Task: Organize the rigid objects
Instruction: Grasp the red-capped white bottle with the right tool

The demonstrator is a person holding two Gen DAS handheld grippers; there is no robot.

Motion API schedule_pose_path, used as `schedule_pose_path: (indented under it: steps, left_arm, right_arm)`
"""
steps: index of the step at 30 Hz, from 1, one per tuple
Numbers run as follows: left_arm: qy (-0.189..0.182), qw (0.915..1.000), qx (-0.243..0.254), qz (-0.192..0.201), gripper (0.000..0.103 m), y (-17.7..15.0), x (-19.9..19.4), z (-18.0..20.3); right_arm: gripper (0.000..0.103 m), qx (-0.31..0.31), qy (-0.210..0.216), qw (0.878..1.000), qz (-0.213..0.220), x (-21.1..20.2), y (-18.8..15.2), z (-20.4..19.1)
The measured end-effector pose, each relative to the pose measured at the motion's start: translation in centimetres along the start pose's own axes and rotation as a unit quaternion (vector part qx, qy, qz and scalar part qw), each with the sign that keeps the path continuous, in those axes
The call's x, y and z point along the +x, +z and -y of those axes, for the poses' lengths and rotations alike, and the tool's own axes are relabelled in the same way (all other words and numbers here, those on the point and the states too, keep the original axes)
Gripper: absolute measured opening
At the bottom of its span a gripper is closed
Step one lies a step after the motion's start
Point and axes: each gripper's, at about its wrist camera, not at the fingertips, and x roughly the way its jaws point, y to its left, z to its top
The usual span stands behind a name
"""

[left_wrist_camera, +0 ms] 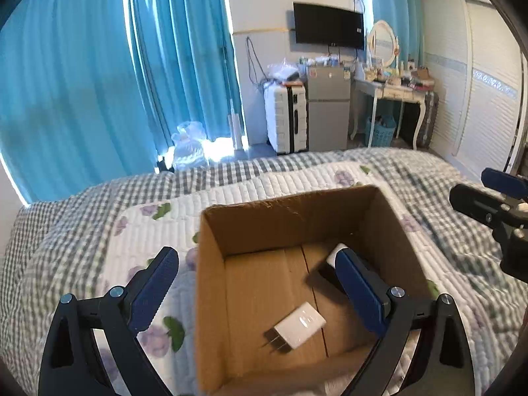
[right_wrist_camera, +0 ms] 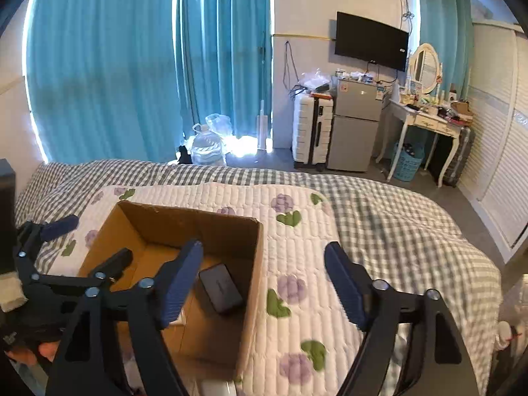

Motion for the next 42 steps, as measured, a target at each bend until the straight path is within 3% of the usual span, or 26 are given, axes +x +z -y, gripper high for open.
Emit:
schedule_pose_path:
  steps: [4, 7, 14, 19, 23, 28, 31, 33, 35, 36, 39, 41, 42]
  left_arm:
    - [-0.002, 0.9999, -0.006, 0.009, 0.102, -1.2, -5.0, -1.2]
    - [0.003, 0.9999, -0.012, 0.011, 0.103, -2.7, -7.8, -2.0]
    - [0.048, 0.9987, -0.012, -0.011, 0.103, -8.8, -10.2, -2.7]
    - [0.028, 0.9976, -0.04, -0.05, 0.103, -13.7, -7.9, -3.0]
    - [0.039, 0.9951, -0.054, -0.072, 0.103, -16.7, -5.2, -3.7]
    - [0.053, 0.9913, -0.059, -0.105, 0.103, -18.5, -3.7, -4.6]
    - [0.053, 0.9905, -0.062, -0.111, 0.103, -18.8, -3.2, -4.7]
    - [0.046, 0.9907, -0.062, -0.112, 0.103, -18.8, -3.1, -4.7]
    - [0.047, 0.991, -0.061, -0.11, 0.103, -18.8, -3.3, -4.6]
    - [0.046, 0.991, -0.061, -0.11, 0.103, -18.7, -3.3, -4.6]
    - [0.046, 0.9907, -0.063, -0.111, 0.103, -18.7, -3.3, -4.6]
    - [0.047, 0.9906, -0.062, -0.113, 0.103, -18.7, -3.2, -4.6]
    - [0.048, 0.9905, -0.061, -0.113, 0.103, -18.7, -3.2, -4.5]
  right_arm:
    - [0.083, -0.012, -0.012, 1.0, -0.001, -4.3, -1.3, -0.4]
    - [0.092, -0.018, -0.016, 1.0, -0.009, -7.2, -3.3, -1.3]
    - [0.098, -0.02, -0.001, 0.999, -0.045, -10.2, -9.7, -3.9]
    - [0.098, -0.032, 0.0, 0.997, -0.076, -8.2, -14.5, -7.0]
    - [0.098, -0.04, 0.024, 0.993, -0.112, -5.1, -18.1, -9.1]
    - [0.097, -0.04, 0.036, 0.988, -0.143, -1.5, -20.1, -10.9]
    - [0.088, -0.025, 0.052, 0.986, -0.154, 0.0, -20.2, -11.3]
    - [0.075, -0.03, 0.044, 0.986, -0.158, 1.0, -20.3, -11.7]
    - [0.068, -0.017, 0.054, 0.984, -0.168, 2.0, -20.3, -11.8]
    - [0.059, -0.009, 0.056, 0.984, -0.171, 2.5, -20.3, -11.8]
    - [0.049, -0.001, 0.056, 0.984, -0.169, 2.8, -20.3, -11.5]
    - [0.037, 0.005, 0.061, 0.985, -0.159, 2.4, -20.1, -11.2]
    - [0.037, 0.007, 0.061, 0.986, -0.156, 2.1, -20.1, -11.0]
